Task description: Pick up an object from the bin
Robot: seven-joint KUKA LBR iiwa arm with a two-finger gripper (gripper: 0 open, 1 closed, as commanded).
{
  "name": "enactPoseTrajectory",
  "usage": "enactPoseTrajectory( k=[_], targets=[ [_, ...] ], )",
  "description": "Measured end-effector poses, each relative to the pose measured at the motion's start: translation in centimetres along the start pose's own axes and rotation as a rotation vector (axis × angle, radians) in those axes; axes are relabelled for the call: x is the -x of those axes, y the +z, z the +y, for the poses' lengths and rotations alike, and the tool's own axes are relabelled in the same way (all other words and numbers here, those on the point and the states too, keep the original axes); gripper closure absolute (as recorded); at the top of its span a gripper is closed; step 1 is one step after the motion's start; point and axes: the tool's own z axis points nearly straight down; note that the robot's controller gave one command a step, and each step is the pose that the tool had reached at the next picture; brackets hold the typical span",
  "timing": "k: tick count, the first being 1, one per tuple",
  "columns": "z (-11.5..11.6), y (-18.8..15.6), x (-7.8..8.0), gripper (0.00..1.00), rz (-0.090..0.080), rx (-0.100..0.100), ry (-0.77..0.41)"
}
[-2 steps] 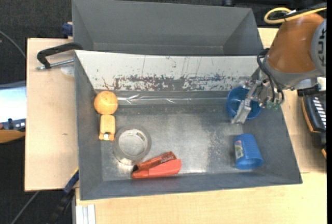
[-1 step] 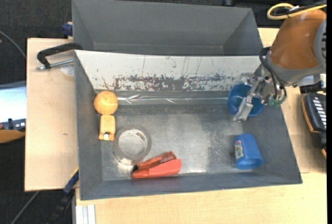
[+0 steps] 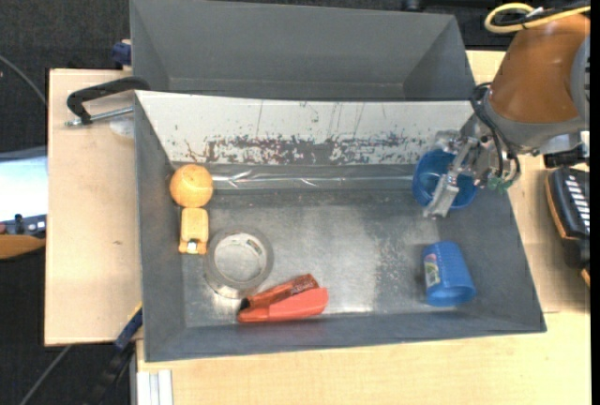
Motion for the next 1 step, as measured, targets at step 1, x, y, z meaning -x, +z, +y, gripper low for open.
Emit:
enactPoseTrajectory(
  k=[1],
  targets=[
    [0.02, -0.65, -0.08, 1.00, 0.004, 0.000, 0.000]
  ],
)
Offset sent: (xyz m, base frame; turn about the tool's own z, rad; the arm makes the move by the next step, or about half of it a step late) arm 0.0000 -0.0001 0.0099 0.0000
